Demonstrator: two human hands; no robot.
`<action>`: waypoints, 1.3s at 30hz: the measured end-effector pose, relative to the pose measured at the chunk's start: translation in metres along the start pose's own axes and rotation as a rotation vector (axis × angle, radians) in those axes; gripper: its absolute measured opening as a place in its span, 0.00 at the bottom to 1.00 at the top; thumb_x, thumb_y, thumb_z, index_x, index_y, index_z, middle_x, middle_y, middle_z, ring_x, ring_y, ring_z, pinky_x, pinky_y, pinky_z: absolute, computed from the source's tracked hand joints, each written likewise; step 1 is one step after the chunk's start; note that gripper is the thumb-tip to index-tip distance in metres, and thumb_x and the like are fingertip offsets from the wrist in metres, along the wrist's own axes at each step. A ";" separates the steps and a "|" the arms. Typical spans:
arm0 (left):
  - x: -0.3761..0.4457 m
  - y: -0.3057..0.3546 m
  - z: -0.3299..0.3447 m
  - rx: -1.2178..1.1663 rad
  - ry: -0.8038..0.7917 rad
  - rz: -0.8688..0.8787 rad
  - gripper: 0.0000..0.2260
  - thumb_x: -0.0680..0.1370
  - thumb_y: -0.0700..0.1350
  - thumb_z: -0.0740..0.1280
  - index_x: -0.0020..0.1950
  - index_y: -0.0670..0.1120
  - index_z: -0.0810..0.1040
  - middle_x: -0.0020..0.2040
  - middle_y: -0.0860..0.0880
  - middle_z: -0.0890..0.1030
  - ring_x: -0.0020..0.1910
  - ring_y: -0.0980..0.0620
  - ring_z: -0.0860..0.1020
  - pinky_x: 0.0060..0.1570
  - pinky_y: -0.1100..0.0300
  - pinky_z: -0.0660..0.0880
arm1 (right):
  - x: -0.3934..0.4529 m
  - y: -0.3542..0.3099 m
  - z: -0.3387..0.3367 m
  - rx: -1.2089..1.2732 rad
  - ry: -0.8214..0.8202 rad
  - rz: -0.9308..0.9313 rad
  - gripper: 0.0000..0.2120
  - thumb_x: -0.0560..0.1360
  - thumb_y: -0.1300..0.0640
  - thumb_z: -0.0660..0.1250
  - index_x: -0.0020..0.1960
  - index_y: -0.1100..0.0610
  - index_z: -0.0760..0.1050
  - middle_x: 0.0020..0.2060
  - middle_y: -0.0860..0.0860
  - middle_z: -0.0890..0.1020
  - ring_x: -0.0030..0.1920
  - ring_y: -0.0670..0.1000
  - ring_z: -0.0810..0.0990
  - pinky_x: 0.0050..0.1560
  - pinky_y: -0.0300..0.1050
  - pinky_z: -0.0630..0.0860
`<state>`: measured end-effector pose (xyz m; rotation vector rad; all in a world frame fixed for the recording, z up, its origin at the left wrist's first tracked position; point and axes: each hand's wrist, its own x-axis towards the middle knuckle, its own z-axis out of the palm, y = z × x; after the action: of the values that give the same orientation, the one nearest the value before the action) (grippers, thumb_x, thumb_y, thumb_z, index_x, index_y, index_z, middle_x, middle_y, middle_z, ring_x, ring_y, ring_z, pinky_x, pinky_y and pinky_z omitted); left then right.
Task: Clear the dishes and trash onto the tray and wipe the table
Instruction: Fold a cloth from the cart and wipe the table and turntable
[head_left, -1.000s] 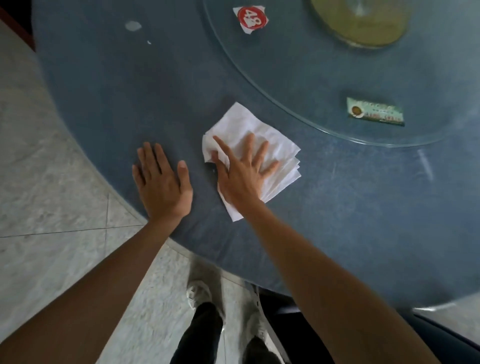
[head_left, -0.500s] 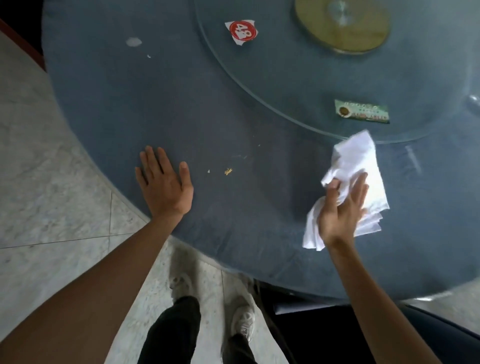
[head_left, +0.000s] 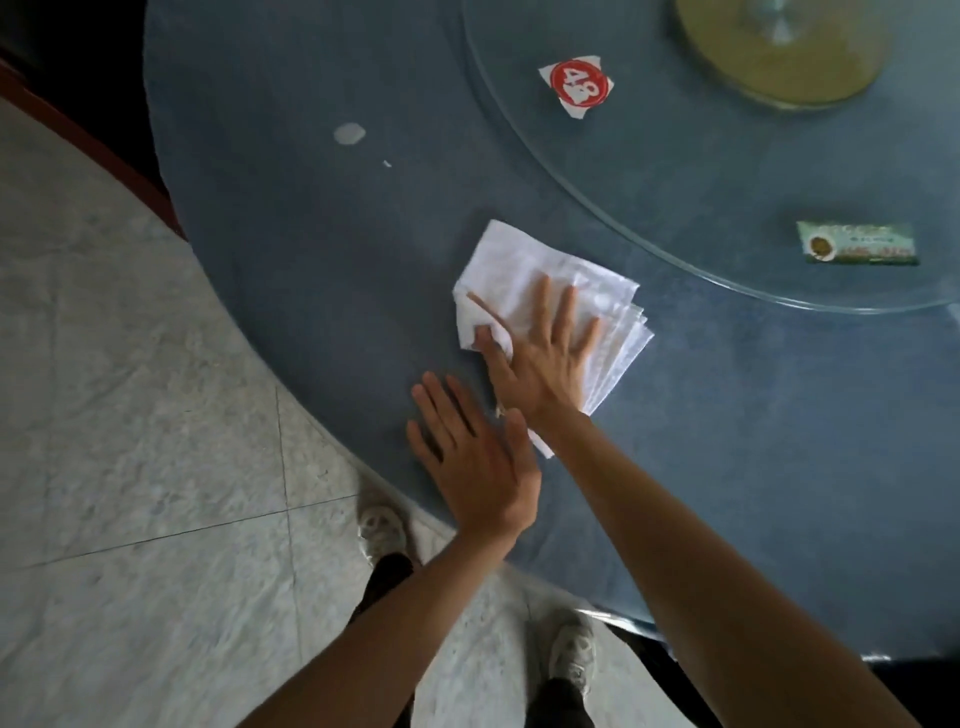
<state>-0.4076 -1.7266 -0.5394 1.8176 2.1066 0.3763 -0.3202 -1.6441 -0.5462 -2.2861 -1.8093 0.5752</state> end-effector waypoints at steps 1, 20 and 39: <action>0.002 -0.004 -0.008 -0.018 -0.052 0.020 0.37 0.82 0.62 0.38 0.80 0.38 0.58 0.81 0.38 0.56 0.81 0.41 0.52 0.76 0.42 0.50 | 0.002 -0.006 -0.006 0.090 -0.012 0.030 0.30 0.81 0.30 0.39 0.79 0.33 0.59 0.84 0.51 0.48 0.83 0.57 0.38 0.77 0.65 0.30; 0.180 -0.119 -0.068 0.164 -0.028 0.385 0.33 0.83 0.58 0.42 0.73 0.35 0.67 0.75 0.36 0.67 0.74 0.37 0.65 0.71 0.42 0.61 | -0.136 0.008 0.007 0.181 0.229 0.601 0.31 0.77 0.26 0.33 0.79 0.27 0.50 0.83 0.53 0.37 0.81 0.59 0.31 0.74 0.69 0.26; 0.414 -0.170 -0.116 -0.176 -0.013 0.520 0.26 0.85 0.51 0.46 0.65 0.36 0.76 0.70 0.38 0.73 0.77 0.36 0.62 0.76 0.42 0.58 | 0.200 -0.295 0.043 0.563 0.290 0.677 0.27 0.79 0.28 0.34 0.77 0.25 0.45 0.84 0.52 0.43 0.81 0.58 0.29 0.71 0.69 0.22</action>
<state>-0.6628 -1.3411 -0.5353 2.2269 1.5081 0.6478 -0.5639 -1.3821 -0.5168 -2.3491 -0.6037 0.6826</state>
